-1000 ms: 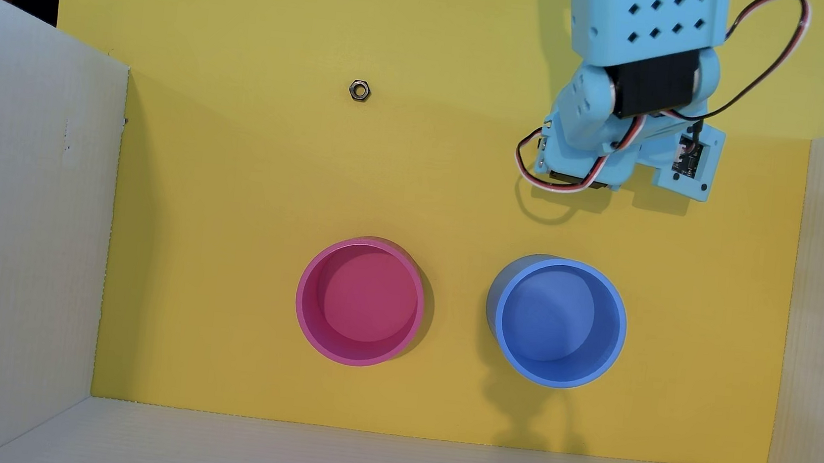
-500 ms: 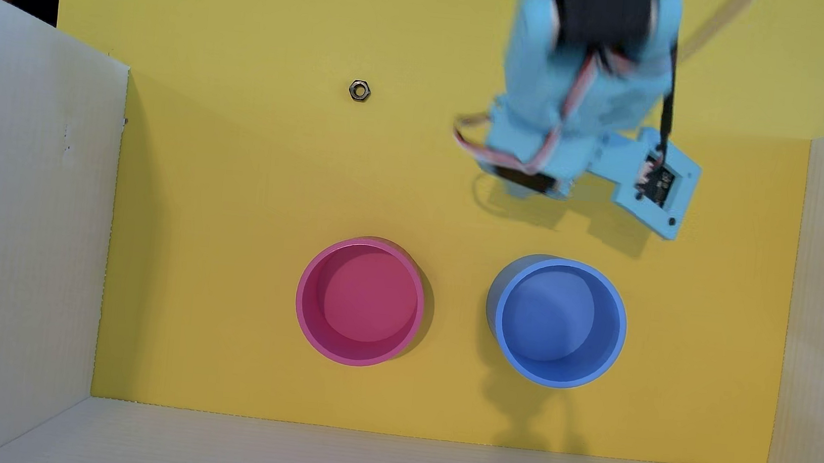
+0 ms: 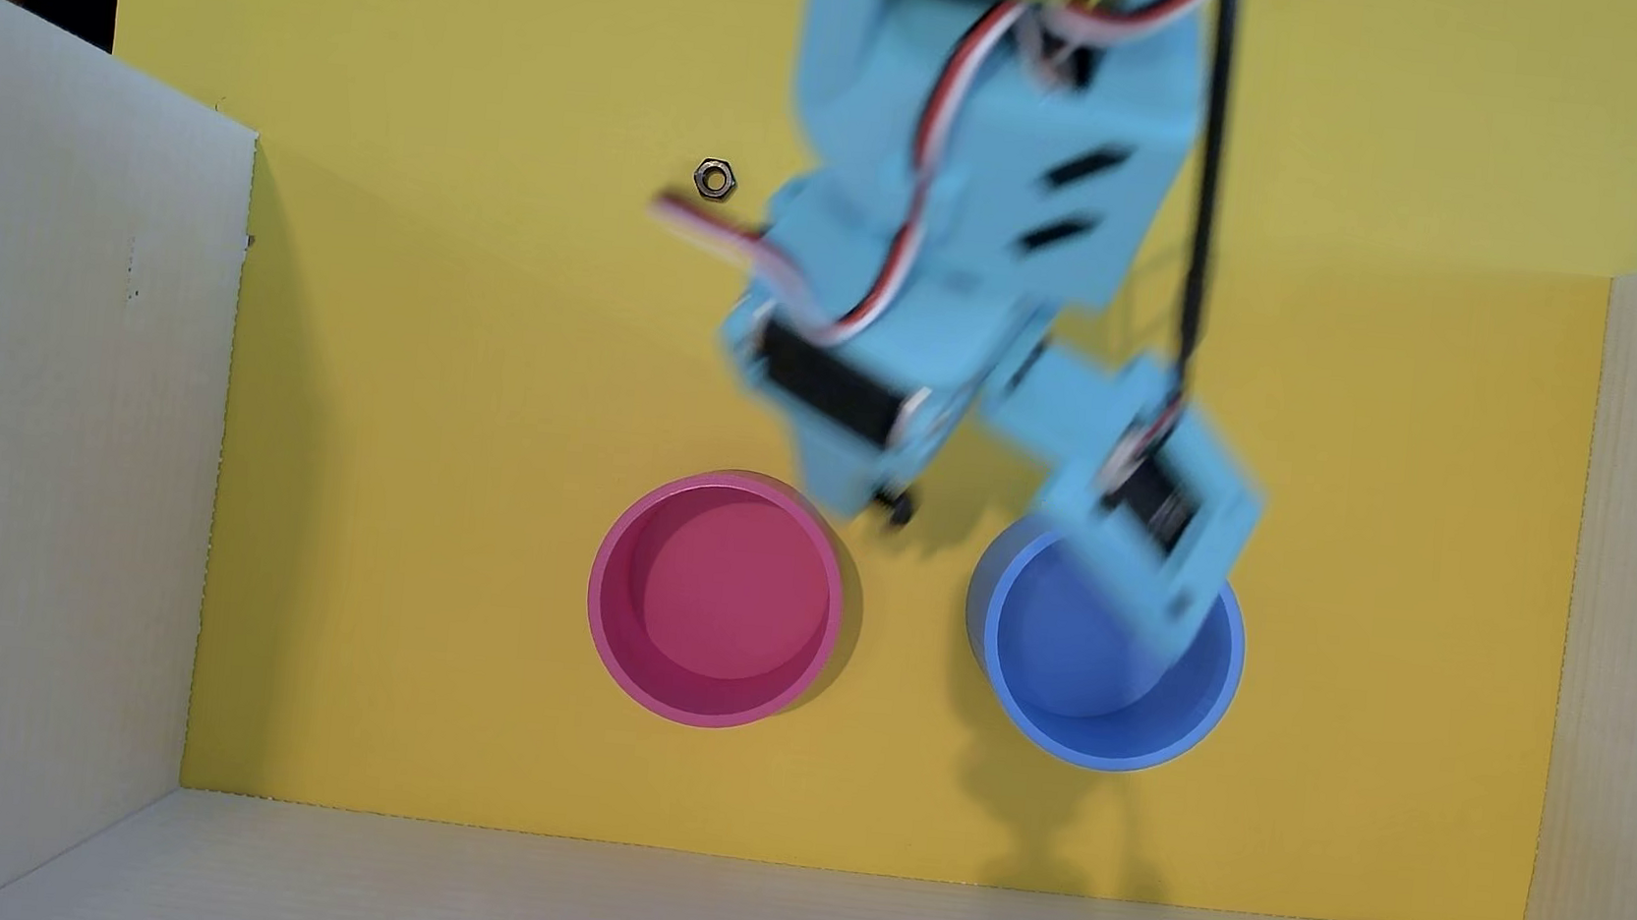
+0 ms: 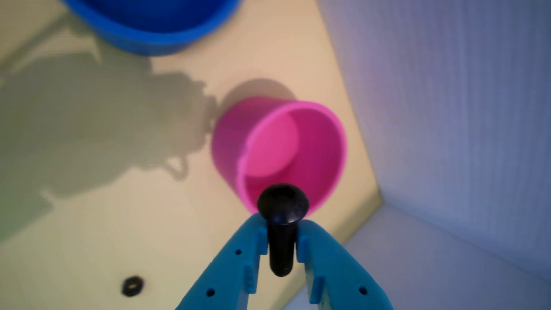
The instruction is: Pick up the bolt and place it in the pink box
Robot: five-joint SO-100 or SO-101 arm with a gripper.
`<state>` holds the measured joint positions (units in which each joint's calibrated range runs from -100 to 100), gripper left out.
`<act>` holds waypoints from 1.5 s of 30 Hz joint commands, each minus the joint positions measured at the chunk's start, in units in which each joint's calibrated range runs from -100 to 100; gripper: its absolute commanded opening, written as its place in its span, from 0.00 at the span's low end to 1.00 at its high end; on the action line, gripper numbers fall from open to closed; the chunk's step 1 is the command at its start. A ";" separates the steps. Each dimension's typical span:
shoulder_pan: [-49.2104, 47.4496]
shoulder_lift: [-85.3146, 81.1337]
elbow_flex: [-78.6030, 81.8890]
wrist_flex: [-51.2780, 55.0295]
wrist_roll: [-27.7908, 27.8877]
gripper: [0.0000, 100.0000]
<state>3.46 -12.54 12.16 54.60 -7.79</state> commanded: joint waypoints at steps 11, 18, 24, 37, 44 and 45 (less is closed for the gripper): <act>3.67 16.67 -18.99 0.52 0.21 0.01; 3.89 17.00 -18.18 0.95 0.21 0.09; 3.38 17.00 -17.63 5.84 0.16 0.19; 2.64 4.21 -5.33 17.85 2.14 0.01; 0.73 -21.04 21.53 1.90 5.68 0.01; 0.73 -24.92 25.78 -1.02 5.68 0.01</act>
<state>4.78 -24.32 26.85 61.20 -2.47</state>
